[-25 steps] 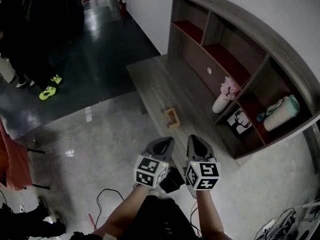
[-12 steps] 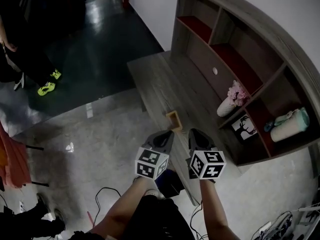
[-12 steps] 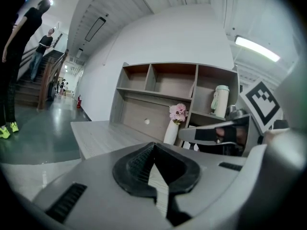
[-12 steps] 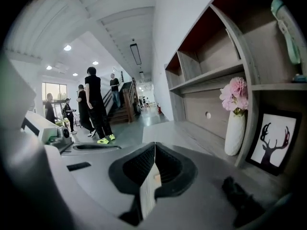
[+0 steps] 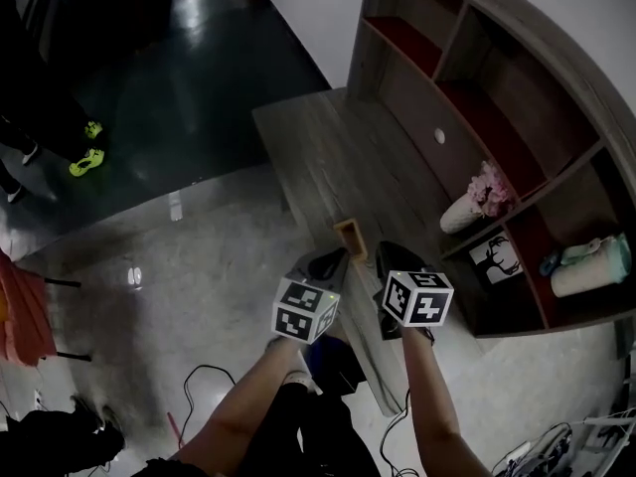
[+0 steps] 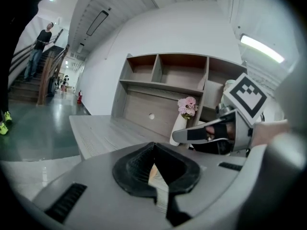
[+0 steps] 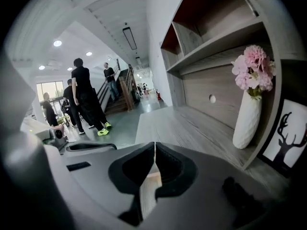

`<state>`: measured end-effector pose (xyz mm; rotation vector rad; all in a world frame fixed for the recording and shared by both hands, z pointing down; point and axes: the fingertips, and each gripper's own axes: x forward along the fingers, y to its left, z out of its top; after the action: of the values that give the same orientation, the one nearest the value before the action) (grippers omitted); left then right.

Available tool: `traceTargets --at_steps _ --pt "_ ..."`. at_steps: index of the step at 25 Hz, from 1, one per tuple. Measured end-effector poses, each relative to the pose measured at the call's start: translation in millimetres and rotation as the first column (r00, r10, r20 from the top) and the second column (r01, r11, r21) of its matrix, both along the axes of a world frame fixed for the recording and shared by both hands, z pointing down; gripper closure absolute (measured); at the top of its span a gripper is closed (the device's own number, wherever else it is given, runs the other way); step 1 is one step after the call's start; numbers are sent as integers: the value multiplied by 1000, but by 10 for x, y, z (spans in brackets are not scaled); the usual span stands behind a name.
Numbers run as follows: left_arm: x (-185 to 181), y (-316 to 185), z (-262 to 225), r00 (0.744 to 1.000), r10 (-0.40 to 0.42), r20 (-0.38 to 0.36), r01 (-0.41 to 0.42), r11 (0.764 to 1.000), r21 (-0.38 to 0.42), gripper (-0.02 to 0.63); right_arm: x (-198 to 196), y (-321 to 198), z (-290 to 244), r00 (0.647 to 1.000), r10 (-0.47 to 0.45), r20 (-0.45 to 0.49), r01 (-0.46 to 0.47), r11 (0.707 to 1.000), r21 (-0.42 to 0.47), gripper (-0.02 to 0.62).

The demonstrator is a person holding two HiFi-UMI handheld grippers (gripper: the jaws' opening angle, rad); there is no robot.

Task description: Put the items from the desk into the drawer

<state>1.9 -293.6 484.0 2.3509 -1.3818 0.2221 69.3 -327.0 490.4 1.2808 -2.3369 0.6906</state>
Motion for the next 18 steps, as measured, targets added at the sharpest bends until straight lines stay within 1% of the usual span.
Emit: traceTargets --at_steps 4,6,10,12,15,18 --pt "-53 -50 129 1000 -11 -7 11 1000 -19 595 -39 -68 228 1000 -13 -15 12 999 -50 576" --pt "-77 -59 200 1000 -13 -5 13 1000 -28 595 -70 -69 378 999 -30 -26 28 996 -88 487" --pt "-138 -84 329 1000 -20 -2 20 999 -45 595 -134 -109 656 996 -66 -67 56 989 -135 451" --pt "-173 -93 391 1000 -24 -1 24 998 -53 595 -148 -156 747 994 -65 -91 52 988 -144 446" --pt "-213 -104 466 999 -33 -4 33 997 -64 595 -177 -235 830 994 -48 -100 32 988 -154 446" --pt "-217 -86 527 999 -40 -10 40 996 -76 595 -195 -277 917 988 -46 -145 22 987 -161 445"
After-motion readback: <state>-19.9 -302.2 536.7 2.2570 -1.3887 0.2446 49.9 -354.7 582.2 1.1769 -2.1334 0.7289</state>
